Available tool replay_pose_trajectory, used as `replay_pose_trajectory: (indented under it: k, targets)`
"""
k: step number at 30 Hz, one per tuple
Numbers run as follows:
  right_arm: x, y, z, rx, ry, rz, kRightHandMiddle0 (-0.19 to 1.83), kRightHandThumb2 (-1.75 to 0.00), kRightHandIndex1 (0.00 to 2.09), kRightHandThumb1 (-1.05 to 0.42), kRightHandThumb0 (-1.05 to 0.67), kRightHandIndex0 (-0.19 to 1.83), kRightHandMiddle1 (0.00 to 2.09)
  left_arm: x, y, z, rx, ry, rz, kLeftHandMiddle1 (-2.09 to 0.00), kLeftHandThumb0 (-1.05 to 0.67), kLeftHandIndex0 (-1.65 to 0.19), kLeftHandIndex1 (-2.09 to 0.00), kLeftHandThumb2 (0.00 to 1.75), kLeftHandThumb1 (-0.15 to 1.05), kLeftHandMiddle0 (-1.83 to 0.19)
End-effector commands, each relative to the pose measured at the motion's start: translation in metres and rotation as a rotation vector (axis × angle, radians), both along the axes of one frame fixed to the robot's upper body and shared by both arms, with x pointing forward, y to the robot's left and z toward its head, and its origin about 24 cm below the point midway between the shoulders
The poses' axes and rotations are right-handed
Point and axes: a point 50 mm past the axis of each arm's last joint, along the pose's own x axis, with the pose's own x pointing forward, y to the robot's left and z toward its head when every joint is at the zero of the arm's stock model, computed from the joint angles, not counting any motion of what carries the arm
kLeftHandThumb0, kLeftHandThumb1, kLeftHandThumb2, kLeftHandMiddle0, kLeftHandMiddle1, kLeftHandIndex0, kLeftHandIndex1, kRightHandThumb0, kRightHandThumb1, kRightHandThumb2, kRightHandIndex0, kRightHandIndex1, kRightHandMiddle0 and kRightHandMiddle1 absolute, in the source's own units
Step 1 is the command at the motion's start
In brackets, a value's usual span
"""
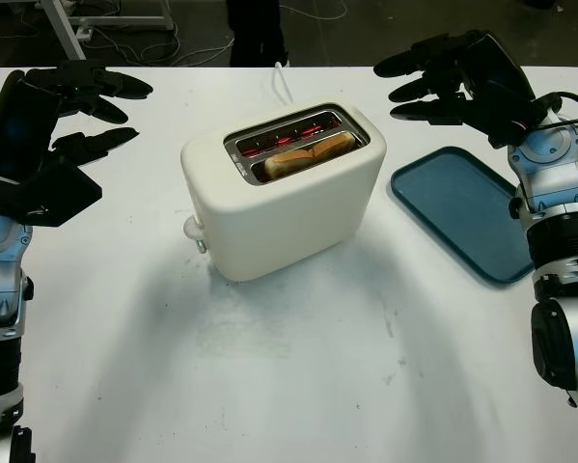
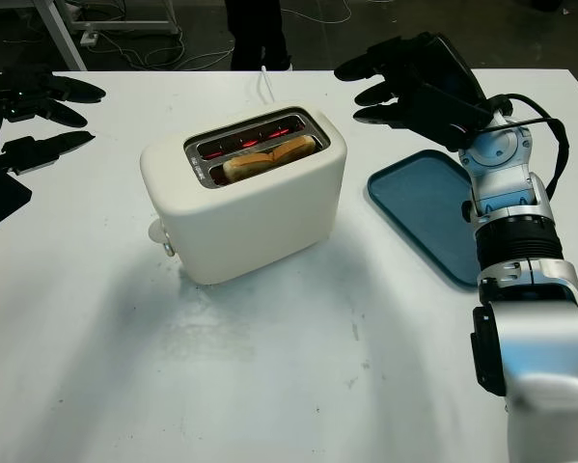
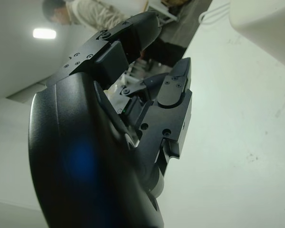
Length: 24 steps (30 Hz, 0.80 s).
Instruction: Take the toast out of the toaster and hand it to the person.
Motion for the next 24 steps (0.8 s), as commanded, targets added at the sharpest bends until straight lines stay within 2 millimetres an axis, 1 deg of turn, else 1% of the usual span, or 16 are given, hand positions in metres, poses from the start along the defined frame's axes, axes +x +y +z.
replay_pose_trajectory:
  k: [1, 13, 17, 24]
  targets:
    - [-0.0016, -0.0022, 0.0022, -0.003, -0.010, -0.005, 1.02, 0.00, 0.01, -0.74, 0.03, 1.15, 0.00, -0.0002, -0.0013, 0.0012, -0.001, -0.009, 0.002, -0.87, 0.00, -0.83, -0.41, 0.00, 0.82, -0.73]
    - [-0.0022, -0.0016, 0.0018, 0.005, -0.015, 0.001, 1.01, 0.00, 0.01, -0.75, 0.09, 1.14, 0.00, 0.0009, -0.0019, 0.0010, -0.003, -0.008, -0.008, -0.89, 0.01, -0.82, -0.42, 0.00, 0.82, -0.72]
    - [-0.0021, -0.0013, 0.0024, 0.000, -0.013, -0.006, 1.02, 0.00, 0.01, -0.75, 0.08, 1.14, 0.01, 0.0012, -0.0014, 0.0005, -0.010, -0.002, -0.005, -0.89, -0.04, -0.81, -0.43, 0.01, 0.83, -0.71]
    - [-0.0020, -0.0006, 0.0030, 0.005, -0.012, -0.003, 1.01, 0.00, 0.01, -0.76, 0.10, 1.14, 0.00, 0.0013, -0.0023, 0.0022, -0.001, -0.006, -0.005, -0.90, -0.02, -0.81, -0.43, 0.00, 0.82, -0.72]
